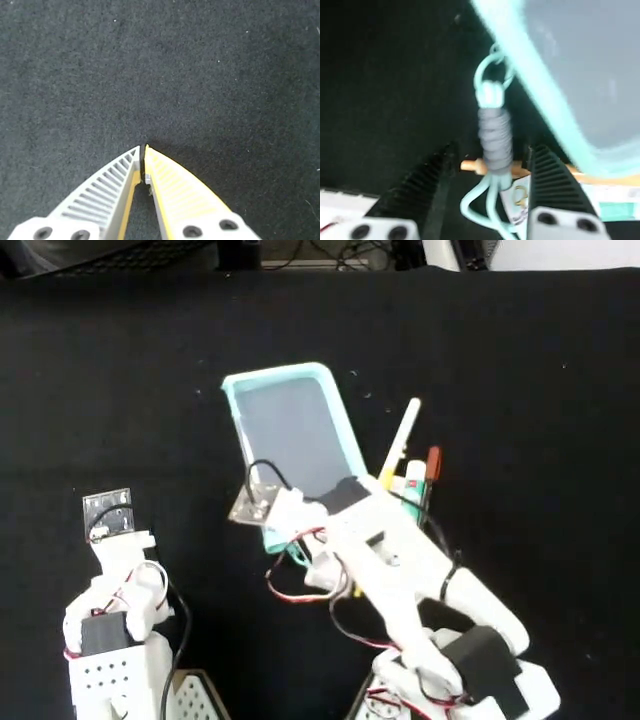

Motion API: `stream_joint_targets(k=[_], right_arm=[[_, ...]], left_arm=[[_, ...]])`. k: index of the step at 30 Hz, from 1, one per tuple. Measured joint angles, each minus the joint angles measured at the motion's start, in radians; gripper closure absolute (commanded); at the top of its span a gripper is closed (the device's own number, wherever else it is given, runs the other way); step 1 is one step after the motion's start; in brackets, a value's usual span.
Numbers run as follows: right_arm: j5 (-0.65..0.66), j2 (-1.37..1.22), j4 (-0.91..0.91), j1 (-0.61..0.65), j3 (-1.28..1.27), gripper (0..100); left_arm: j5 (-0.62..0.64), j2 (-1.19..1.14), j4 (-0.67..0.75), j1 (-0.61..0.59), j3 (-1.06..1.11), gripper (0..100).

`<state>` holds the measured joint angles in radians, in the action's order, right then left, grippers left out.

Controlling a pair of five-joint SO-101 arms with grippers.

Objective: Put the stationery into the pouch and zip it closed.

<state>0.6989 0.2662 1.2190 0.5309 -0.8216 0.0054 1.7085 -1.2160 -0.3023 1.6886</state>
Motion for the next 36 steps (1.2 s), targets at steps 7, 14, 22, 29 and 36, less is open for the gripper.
stream_joint_targets(k=[7, 14, 22, 29, 36], right_arm=[[0.0, -0.005, -0.011, 0.003, 0.06, 70.1], [0.0, -0.005, -0.014, 0.037, 0.063, 79.2], [0.0, -0.051, -0.077, 0.1, 0.063, 79.2], [0.0, -0.244, -0.144, 0.101, 0.091, 79.3], [0.0, -0.351, -0.144, 0.097, 0.181, 95.5]], left_arm=[[0.0, 0.0, 0.0, 0.0, 0.0, 97], [0.0, 0.0, 0.0, 0.0, 0.0, 97], [0.0, 0.0, 0.0, 0.0, 0.0, 97], [0.0, 0.0, 0.0, 0.0, 0.0, 97], [0.0, 0.0, 0.0, 0.0, 0.0, 97]])
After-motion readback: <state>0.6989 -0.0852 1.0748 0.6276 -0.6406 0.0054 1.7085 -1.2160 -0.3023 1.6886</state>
